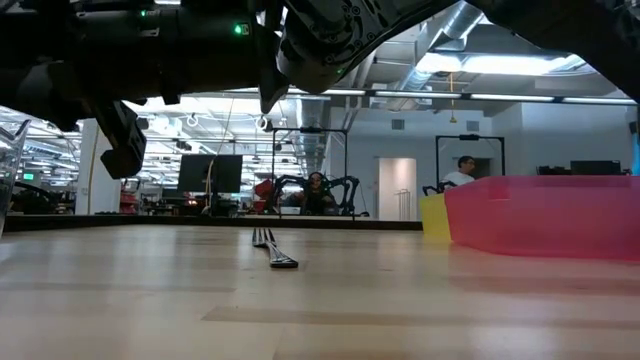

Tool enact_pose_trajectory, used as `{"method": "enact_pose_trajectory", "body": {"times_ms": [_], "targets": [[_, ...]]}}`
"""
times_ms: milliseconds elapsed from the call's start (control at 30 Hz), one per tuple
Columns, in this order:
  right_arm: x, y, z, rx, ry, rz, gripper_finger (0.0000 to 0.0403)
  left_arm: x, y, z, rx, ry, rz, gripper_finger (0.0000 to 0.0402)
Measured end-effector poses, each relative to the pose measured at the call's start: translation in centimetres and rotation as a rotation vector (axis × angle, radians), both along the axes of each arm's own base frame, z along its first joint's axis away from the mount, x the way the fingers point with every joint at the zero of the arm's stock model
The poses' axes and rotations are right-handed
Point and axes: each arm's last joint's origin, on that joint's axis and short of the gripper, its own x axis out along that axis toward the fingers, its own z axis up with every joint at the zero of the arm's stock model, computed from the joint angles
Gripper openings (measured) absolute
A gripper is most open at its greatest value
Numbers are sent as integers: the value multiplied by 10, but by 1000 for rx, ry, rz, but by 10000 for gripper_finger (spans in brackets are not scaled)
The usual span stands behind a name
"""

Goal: Sort silverware by color (type)
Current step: Put the orange fork into the transparent bin

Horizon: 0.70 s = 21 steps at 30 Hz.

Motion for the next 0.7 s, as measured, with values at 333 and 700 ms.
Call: {"method": "enact_pose_trajectory", "body": {"times_ms": [333, 700], "targets": [[1, -4, -2, 23, 26, -10, 64, 0, 0, 0, 0, 0, 0, 242], [0, -4, -4, 44, 46, -14, 71, 0, 0, 0, 0, 0, 0, 242]]}}
